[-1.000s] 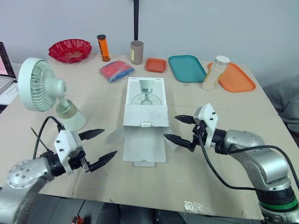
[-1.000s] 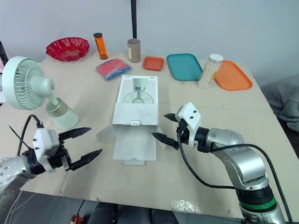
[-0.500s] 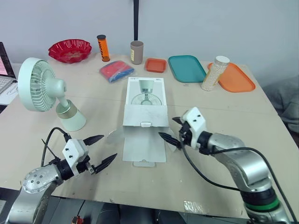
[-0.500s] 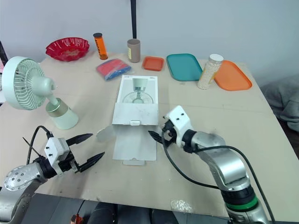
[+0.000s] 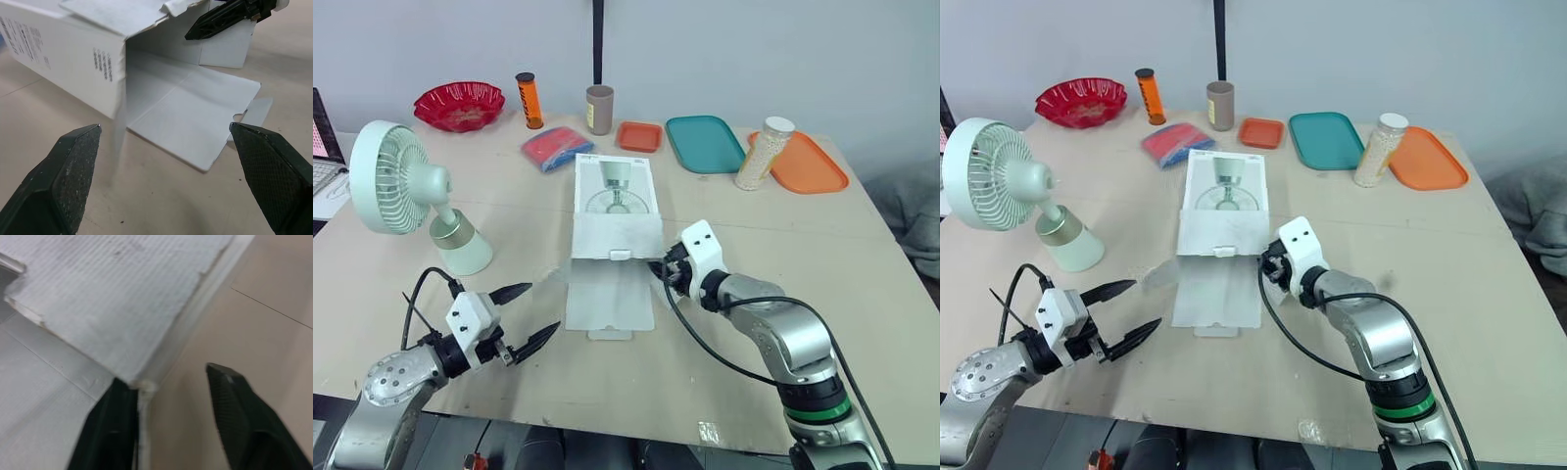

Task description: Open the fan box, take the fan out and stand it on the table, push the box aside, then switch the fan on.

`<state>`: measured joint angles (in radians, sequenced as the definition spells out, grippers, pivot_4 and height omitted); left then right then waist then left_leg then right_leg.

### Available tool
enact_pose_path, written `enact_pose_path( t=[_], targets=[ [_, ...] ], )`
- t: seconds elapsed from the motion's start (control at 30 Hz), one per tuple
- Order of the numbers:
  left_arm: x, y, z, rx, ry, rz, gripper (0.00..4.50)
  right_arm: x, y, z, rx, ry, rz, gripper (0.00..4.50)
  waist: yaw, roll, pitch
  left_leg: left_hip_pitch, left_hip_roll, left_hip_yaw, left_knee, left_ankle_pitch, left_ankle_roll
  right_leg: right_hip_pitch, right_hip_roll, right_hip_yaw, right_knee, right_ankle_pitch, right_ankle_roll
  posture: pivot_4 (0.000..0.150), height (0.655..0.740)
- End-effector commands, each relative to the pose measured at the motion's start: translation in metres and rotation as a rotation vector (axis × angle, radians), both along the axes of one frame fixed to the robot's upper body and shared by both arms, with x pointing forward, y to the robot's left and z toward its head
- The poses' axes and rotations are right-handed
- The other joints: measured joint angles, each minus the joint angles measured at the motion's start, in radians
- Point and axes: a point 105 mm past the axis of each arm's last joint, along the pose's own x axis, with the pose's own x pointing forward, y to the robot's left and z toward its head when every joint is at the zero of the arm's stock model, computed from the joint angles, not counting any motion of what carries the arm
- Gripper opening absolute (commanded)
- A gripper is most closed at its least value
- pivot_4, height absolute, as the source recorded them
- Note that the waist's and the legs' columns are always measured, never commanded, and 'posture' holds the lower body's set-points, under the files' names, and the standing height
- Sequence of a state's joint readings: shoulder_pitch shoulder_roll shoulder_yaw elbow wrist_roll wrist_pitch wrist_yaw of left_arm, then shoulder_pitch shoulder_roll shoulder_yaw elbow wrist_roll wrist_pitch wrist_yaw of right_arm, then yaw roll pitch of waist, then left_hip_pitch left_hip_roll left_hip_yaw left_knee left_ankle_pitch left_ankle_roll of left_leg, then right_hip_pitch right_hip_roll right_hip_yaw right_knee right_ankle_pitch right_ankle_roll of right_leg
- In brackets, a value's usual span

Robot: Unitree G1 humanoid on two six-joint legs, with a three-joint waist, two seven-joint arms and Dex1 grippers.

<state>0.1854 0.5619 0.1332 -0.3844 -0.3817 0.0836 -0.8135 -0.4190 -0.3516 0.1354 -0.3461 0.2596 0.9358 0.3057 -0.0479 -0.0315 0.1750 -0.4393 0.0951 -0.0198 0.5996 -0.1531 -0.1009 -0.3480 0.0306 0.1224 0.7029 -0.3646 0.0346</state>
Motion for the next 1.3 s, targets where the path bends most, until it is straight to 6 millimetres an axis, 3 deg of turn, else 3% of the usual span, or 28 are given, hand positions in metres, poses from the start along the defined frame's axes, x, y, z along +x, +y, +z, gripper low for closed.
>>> enact_pose_path(
  t=[0.03,0.07,0.37,0.47,0.57,0.7,0.9,1.13,1.27,1.3],
  targets=[
    [-0.002,-0.004,0.008,-0.007,-0.045,-0.012,4.50,0.008,-0.010,0.010,0.016,-0.033,-0.072,0.41,0.000,0.000,0.000,0.000,0.000,0.000,0.000,0.000,0.000,0.000,0.000,0.000,0.000,0.000,0.000,0.150,0.7389],
    [-0.002,-0.004,0.008,-0.008,-0.045,-0.011,4.50,0.008,-0.011,0.010,0.016,-0.031,-0.082,0.05,0.000,0.000,0.000,0.000,0.000,0.000,0.000,0.000,0.000,0.000,0.000,0.000,0.000,0.000,0.000,0.150,0.7389],
    [0.000,-0.005,0.003,0.002,-0.038,-0.024,4.50,0.011,-0.018,0.015,0.037,-0.043,-0.138,0.05,0.000,0.000,0.000,0.000,0.000,0.000,0.000,0.000,0.000,0.000,0.000,0.000,0.000,0.000,0.000,0.150,0.7389],
    [0.001,-0.008,0.004,-0.010,-0.029,-0.043,4.50,0.010,-0.038,0.020,0.062,-0.051,-0.230,0.05,0.002,0.000,0.000,0.000,0.000,0.000,0.000,0.000,0.000,0.000,0.000,0.000,0.000,0.000,0.000,0.150,0.7389],
    [0.008,-0.008,0.004,-0.013,-0.038,-0.060,4.50,-0.001,-0.072,0.022,0.103,-0.039,-0.366,0.05,0.006,0.000,0.000,-0.001,-0.001,0.000,0.000,0.000,0.000,0.000,-0.001,0.000,0.000,0.000,0.001,0.150,0.7389],
    [0.017,-0.009,0.008,-0.024,-0.054,-0.074,4.50,-0.011,-0.095,0.025,0.116,-0.038,-0.459,0.05,0.002,0.000,0.000,-0.001,-0.002,0.000,-0.001,0.000,0.000,0.000,-0.001,0.000,0.000,0.000,0.001,0.150,0.7389],
    [0.034,-0.011,0.009,-0.014,-0.067,-0.122,4.50,-0.041,-0.136,0.033,0.131,-0.027,-0.603,0.05,0.001,0.002,0.000,-0.001,-0.001,0.000,-0.001,0.000,0.000,-0.001,-0.001,0.000,0.000,0.000,0.001,0.150,0.7389],
    [0.047,-0.019,0.010,-0.022,-0.085,-0.167,4.50,-0.075,-0.189,0.017,0.111,0.049,-0.783,0.05,0.004,0.002,-0.001,-0.001,-0.002,0.000,-0.001,0.000,0.000,0.000,-0.001,0.000,0.000,-0.001,0.001,0.150,0.7389],
    [0.050,-0.026,0.010,-0.030,-0.089,-0.185,4.50,-0.076,-0.207,0.009,0.133,0.077,-0.840,0.05,0.001,0.003,-0.001,-0.001,-0.003,0.000,-0.001,0.000,0.000,0.000,-0.002,0.000,0.000,-0.001,0.001,0.150,0.7389],
    [0.050,-0.027,0.010,-0.032,-0.090,-0.189,4.50,-0.075,-0.209,0.009,0.133,0.078,-0.843,0.30,0.000,0.004,-0.001,-0.001,-0.003,0.000,-0.001,0.000,0.000,0.000,-0.002,0.001,0.000,-0.001,0.001,0.150,0.7389]
  ],
)
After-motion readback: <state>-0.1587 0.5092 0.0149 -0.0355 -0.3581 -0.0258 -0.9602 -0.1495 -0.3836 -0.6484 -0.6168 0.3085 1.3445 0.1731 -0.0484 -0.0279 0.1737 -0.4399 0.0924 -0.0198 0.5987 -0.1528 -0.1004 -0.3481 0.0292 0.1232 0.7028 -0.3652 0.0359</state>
